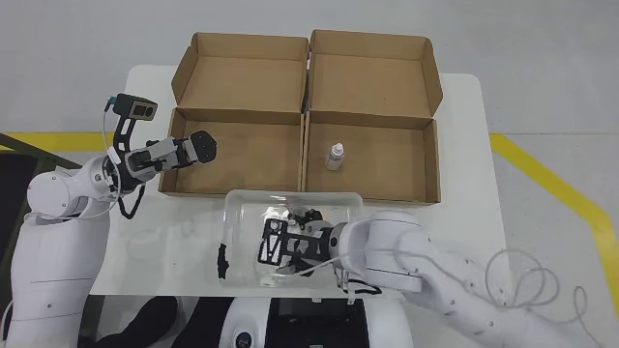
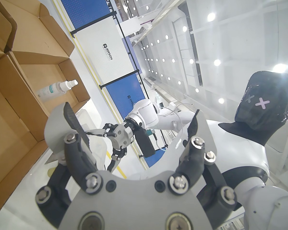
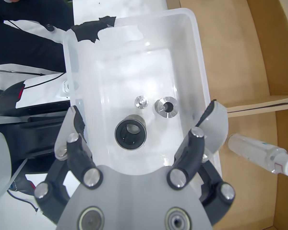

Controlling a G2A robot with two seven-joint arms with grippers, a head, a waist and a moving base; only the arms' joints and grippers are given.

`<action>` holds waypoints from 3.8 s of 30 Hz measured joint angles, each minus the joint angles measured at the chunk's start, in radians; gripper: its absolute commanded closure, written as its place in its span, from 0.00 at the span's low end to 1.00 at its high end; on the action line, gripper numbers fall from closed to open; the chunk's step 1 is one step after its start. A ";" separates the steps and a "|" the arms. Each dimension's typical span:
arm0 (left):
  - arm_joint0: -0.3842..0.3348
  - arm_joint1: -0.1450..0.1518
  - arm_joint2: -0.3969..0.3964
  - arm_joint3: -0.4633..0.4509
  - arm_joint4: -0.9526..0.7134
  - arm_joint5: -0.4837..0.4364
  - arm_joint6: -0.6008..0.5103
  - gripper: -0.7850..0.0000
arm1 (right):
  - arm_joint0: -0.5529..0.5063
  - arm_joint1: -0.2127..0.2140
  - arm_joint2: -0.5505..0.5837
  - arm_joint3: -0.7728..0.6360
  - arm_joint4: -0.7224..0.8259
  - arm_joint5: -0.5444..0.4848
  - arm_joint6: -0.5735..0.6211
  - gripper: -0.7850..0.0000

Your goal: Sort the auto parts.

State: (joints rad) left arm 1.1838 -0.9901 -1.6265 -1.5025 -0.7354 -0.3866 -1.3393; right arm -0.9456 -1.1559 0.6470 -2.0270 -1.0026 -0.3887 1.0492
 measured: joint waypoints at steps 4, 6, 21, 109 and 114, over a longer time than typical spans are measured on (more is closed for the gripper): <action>0.000 0.000 0.000 0.000 0.000 0.000 0.000 0.00 | 0.030 -0.019 -0.045 0.020 0.003 0.016 0.027 0.28; 0.000 0.000 0.000 0.000 0.000 0.000 0.000 0.00 | 0.045 -0.029 -0.063 0.037 0.010 0.025 0.036 0.40; 0.000 0.000 0.000 0.000 0.000 0.000 0.000 0.00 | 0.136 -0.095 -0.151 0.153 0.034 0.089 0.114 0.51; 0.124 0.029 -0.218 0.087 -0.021 -0.020 0.029 0.00 | 0.178 -0.219 -0.180 0.282 -0.041 0.057 0.251 1.00; 0.124 0.029 -0.218 0.087 -0.021 -0.020 0.029 0.00 | 0.172 -0.223 -0.178 0.235 -0.037 0.059 0.265 1.00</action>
State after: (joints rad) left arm 1.3076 -0.9613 -1.8444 -1.4158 -0.7563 -0.4066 -1.3108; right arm -0.7732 -1.3789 0.4692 -1.7921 -1.0392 -0.3294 1.3137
